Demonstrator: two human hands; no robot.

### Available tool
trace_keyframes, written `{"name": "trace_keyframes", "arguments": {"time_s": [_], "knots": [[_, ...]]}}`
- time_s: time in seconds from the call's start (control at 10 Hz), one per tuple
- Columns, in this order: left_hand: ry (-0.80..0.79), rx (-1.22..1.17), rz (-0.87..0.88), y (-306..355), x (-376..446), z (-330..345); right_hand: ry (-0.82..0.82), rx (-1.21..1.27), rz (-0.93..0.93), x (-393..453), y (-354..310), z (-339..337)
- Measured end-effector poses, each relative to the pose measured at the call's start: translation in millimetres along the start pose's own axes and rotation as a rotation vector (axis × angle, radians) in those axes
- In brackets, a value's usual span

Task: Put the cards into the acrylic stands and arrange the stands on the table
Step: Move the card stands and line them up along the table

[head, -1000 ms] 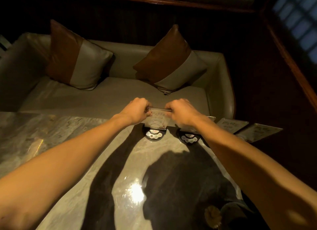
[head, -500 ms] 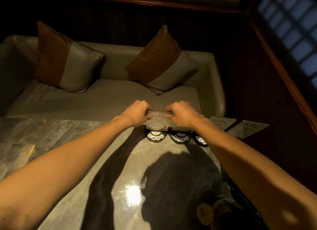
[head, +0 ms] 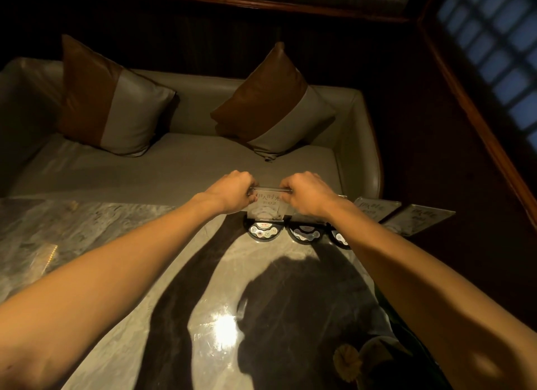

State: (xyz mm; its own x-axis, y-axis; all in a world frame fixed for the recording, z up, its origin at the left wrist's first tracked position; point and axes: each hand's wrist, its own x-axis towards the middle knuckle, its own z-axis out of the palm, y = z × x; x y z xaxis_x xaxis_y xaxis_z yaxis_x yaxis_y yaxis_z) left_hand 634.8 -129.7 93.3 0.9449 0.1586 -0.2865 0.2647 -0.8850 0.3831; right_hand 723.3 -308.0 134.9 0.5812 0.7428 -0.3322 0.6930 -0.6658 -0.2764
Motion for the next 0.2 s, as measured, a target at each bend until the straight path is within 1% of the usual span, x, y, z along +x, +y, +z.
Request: {"name": "trace_keyframes", "arguments": {"time_s": [0.2], "knots": [[-0.036,0.018,0.014,4.0,-1.5,-5.7,0.000,0.037,-0.006,-2.9,2.5,-0.2]]}}
